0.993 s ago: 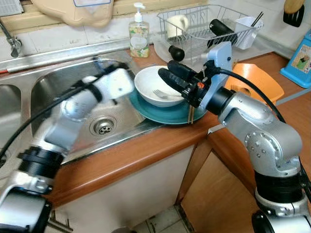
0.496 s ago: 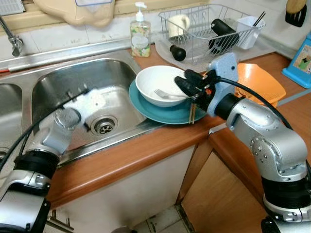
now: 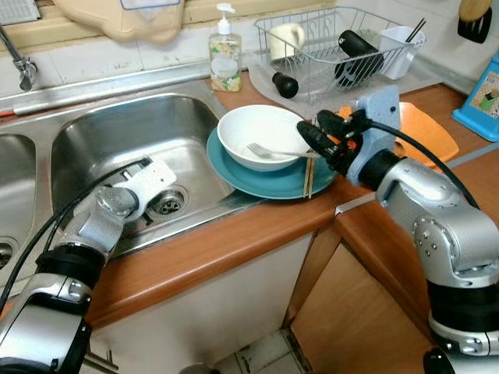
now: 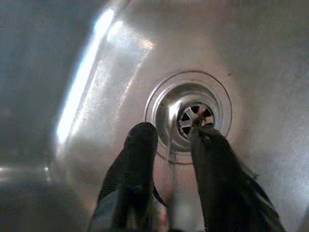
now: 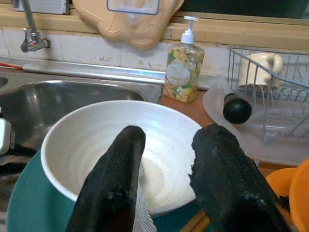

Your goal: Kitchen organization

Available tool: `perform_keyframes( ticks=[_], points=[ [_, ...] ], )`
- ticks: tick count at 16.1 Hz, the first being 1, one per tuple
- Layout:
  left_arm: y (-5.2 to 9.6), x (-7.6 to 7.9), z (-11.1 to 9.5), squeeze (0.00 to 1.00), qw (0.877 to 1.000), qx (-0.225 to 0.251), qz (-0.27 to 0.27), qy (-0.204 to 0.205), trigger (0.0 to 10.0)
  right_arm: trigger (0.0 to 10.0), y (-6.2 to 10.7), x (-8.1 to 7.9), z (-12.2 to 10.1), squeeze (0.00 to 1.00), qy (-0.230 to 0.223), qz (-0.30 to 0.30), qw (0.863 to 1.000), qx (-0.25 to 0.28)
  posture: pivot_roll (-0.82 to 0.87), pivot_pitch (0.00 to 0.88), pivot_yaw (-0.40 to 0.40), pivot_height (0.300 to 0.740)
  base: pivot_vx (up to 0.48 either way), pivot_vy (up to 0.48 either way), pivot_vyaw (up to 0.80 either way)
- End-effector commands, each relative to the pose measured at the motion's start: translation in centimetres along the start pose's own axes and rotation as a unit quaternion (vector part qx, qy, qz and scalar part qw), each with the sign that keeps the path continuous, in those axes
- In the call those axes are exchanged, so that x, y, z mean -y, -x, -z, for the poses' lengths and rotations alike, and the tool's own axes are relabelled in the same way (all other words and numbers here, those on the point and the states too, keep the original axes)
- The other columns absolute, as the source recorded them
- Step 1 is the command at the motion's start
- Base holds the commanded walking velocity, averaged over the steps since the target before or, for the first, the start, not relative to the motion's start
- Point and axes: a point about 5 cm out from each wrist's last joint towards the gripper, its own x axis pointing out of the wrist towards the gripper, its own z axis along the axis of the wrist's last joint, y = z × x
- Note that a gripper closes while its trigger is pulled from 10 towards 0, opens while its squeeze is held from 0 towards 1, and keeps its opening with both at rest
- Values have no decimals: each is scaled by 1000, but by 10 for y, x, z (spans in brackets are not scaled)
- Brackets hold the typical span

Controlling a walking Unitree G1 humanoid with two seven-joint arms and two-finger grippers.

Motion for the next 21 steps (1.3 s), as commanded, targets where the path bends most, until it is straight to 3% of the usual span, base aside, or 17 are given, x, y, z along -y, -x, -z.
perform_keyframes(
  ticks=[1, 2, 3, 4, 7, 8, 9, 10, 11, 15, 18, 20, 21],
  points=[
    [3, -4, -2, 1000, 1000, 17, -4, 23, 10000, 10000, 2, 4, 1, 1000, -4, -3, 1000, 5, -125, 0, 38, 740, 0, 0, 0],
    [9, -8, -8, 1000, 996, 66, -12, 59, 10000, 10000, 4, 2, 6, 1000, -4, -21, 1000, -4, -125, 0, 39, 740, 0, 0, 0],
    [13, -10, -11, 690, 993, 97, -6, 71, 10000, 10000, 3, 2, 8, 765, -8, -22, 1000, -10, -122, 0, 36, 740, 0, 0, 0],
    [17, -11, -15, 0, 988, 132, 4, 84, 10000, 10000, 2, 2, 12, 0, -11, -22, 1000, -15, -121, 0, 35, 740, 0, 0, 0],
    [30, -11, -14, 0, 973, 191, 42, 119, 10000, 10000, -3, 1, 21, 0, -20, -30, 999, -23, -113, 0, 29, 740, 0, 0, 0],
    [34, -10, -16, 0, 969, 211, 51, 117, 10000, 9255, -4, 1, 22, 0, -22, -31, 999, -24, -111, 0, 28, 740, 0, 0, 0],
    [44, -7, -21, 0, 955, 257, 77, 127, 10000, 5137, -7, 1, 26, 0, -29, -30, 999, -26, -107, 0, 26, 740, 0, 0, 0],
    [48, -6, -23, 0, 947, 275, 92, 134, 10000, 4510, -8, 2, 28, 0, -33, -30, 999, -26, -106, 0, 24, 740, 0, 0, 0],
    [57, -1, -27, 0, 933, 301, 134, 145, 10000, 2745, -11, 1, 31, 0, -43, -34, 998, -26, -104, 0, 24, 740, 0, 0, 0],
    [67, 14, -38, 0, 910, 333, 195, 155, 10000, 1255, -15, 0, 34, 0, -51, -40, 998, -27, -104, 0, 23, 740, 0, 0, 0],
    [69, 15, -42, 0, 907, 335, 203, 153, 10000, 1490, -16, 1, 35, 0, -54, -39, 997, -29, -105, 0, 24, 740, 0, 0, 0],
    [75, 9, -55, 0, 903, 355, 197, 139, 10000, 0, -16, 2, 29, 0, -59, -42, 997, -17, -106, 0, 26, 740, 0, 0, 0],
    [76, 9, -62, 0, 901, 365, 192, 132, 10000, 0, -15, 2, 25, 0, -60, -43, 997, -11, -106, 0, 26, 740, 0, 0, 0]
  ],
)
